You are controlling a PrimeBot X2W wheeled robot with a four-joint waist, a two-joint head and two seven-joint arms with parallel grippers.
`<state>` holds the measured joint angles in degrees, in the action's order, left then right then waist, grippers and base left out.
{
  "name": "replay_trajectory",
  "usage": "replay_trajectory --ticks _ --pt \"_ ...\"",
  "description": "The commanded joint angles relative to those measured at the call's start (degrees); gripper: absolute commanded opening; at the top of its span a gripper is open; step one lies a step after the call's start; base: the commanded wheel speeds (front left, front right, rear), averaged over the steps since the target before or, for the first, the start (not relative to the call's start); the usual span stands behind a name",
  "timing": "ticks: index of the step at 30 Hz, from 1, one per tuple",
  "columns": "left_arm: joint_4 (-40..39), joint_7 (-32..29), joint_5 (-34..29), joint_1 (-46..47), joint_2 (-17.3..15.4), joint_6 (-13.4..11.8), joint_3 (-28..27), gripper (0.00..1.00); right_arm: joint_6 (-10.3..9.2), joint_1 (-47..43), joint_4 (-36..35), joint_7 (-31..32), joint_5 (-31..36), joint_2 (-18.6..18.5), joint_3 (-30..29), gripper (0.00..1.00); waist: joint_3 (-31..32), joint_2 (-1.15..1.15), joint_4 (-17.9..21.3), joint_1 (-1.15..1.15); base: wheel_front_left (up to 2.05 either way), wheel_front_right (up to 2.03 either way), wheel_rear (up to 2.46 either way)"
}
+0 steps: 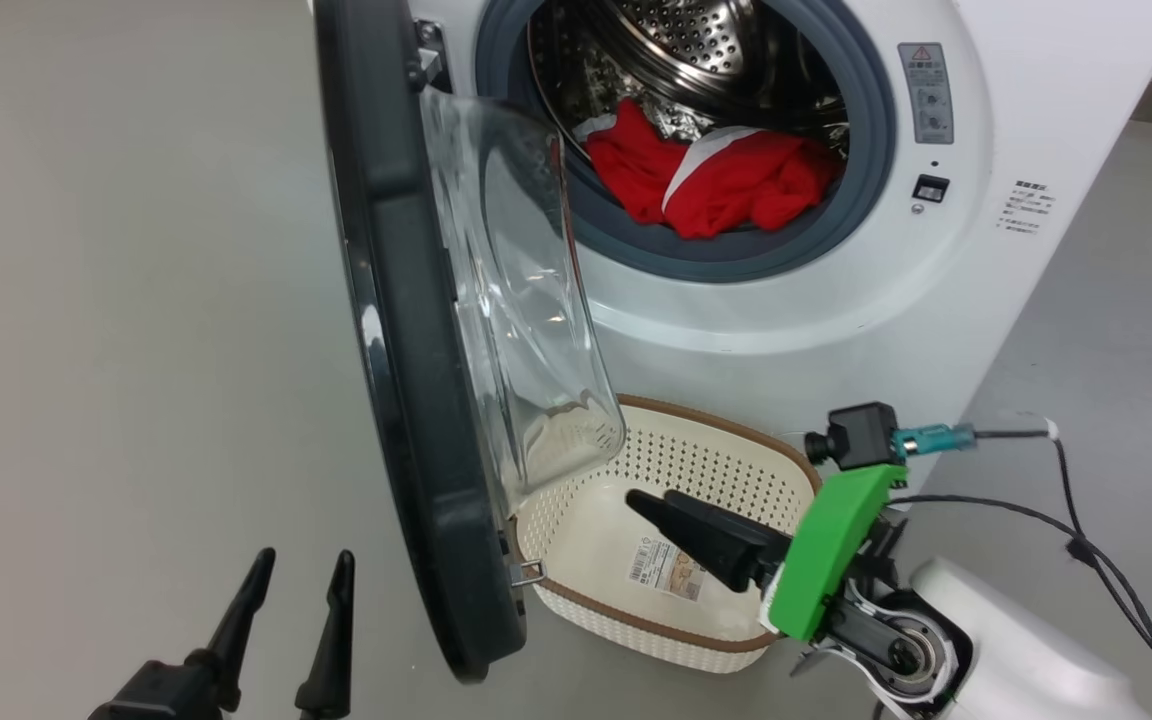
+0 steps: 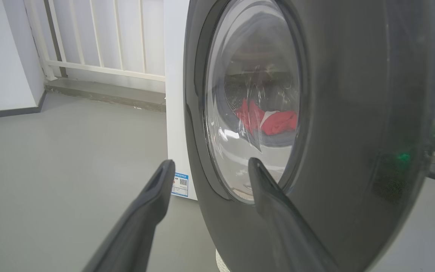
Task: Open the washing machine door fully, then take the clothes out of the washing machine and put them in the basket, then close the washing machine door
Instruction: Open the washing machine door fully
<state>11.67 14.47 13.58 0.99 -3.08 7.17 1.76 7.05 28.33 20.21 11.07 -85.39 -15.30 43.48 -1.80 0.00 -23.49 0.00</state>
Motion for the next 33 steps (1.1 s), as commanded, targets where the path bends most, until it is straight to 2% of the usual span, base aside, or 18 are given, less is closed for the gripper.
replay_trajectory --ticks 1,19,27,31,33 --pt "-1.10 0.52 -0.43 0.31 -1.11 0.32 -2.32 1.00 0.44 -1.10 -0.80 -1.92 0.70 -0.56 0.43 1.00 0.29 0.00 0.53 0.00 0.00 0.00 0.00" --pt "-0.84 0.52 -0.87 -1.29 -1.15 0.32 -4.41 1.00 0.44 -8.60 4.95 -18.36 3.15 -5.15 3.13 1.00 1.89 0.00 2.80 0.00 0.00 0.00 0.00" --pt "-0.72 0.52 -0.85 -1.74 -0.90 0.32 -4.71 1.00 0.44 -7.97 11.47 -25.24 10.36 -5.86 5.62 1.00 2.18 0.00 3.53 0.00 0.00 0.00 0.00" --pt "-0.66 0.52 -0.87 -1.84 -0.77 0.32 -4.72 1.00 0.44 -7.62 13.38 -25.99 14.53 -4.89 4.05 1.00 2.19 0.00 3.76 0.00 0.00 0.00 0.00" --pt "-0.65 0.52 -0.86 -1.80 -0.72 0.32 -4.80 1.00 0.44 -7.70 13.44 -26.03 18.28 -4.30 0.99 1.00 2.10 0.00 3.87 0.00 0.00 0.00 0.00"
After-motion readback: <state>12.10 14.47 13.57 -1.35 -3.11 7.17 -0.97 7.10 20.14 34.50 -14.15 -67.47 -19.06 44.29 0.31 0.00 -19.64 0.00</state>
